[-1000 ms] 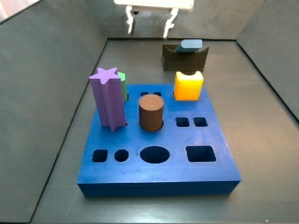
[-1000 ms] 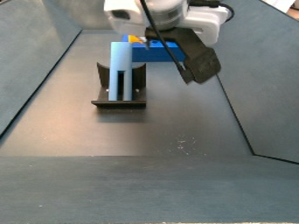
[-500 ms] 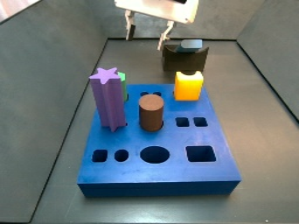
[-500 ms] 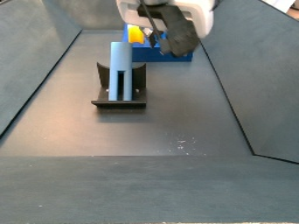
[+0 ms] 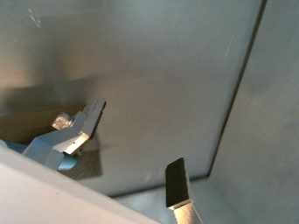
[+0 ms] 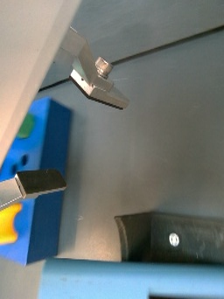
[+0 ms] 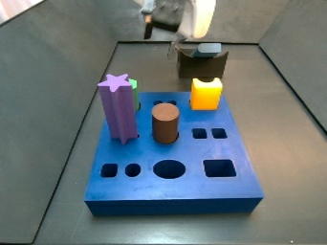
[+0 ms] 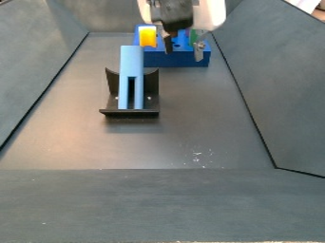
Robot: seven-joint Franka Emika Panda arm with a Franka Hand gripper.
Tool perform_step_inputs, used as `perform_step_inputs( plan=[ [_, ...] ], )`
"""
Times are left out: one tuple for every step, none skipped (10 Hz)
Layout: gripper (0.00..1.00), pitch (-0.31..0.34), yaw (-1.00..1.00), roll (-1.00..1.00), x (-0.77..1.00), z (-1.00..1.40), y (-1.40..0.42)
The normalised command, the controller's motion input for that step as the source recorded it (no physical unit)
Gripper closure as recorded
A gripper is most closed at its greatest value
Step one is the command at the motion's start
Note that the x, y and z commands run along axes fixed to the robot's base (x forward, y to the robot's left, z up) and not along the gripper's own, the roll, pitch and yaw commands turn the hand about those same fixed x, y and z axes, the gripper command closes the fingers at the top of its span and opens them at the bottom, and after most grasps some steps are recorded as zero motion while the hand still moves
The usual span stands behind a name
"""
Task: Pick up the square-circle object. Move up. Rotate the square-circle object. Place the square-circle object on the fixture. Regrasp the square-circle object. Move to above the board. Insert the square-circle object.
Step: Regrasp the square-circle object.
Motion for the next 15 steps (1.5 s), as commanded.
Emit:
perform_step_inputs(
  plan=[
    [0.0, -0.232, -0.91, 1.0, -0.02, -0.01, -0.01],
    [0.0, -0.225, -0.92, 1.0, -0.03, -0.01, -0.01],
    [0.0, -0.211, -0.92, 1.0, -0.04, -0.01, -0.01],
    [0.0, -0.183, -0.93, 1.0, -0.04, 0.0, -0.01],
    [0.0, -0.14, -0.95, 1.0, -0.03, 0.0, -0.01],
    [0.0, -0.056, -0.95, 1.0, -0.02, -0.01, -0.01],
    [0.0, 0.028, -0.95, 1.0, -0.01, -0.01, -0.02],
    [0.0, 0.129, -0.94, 1.0, 0.0, -0.02, -0.02],
    [0.0, 0.258, -0.93, 1.0, 0.01, -0.04, -0.02],
    [0.0, 0.477, -0.84, 0.95, 0.02, -0.06, -0.02],
    [0.0, 0.603, -0.61, 0.76, 0.04, -0.06, -0.02],
    [0.0, 0.697, -0.36, 0.58, 0.05, -0.06, -0.02],
    [0.0, 0.721, -0.08, 0.37, 0.08, -0.05, -0.02],
    [0.0, 0.683, 0.1, 0.29, 0.08, -0.05, -0.02],
    [0.0, 0.629, 0.24, 0.24, 0.07, -0.03, -0.04]
  ],
)
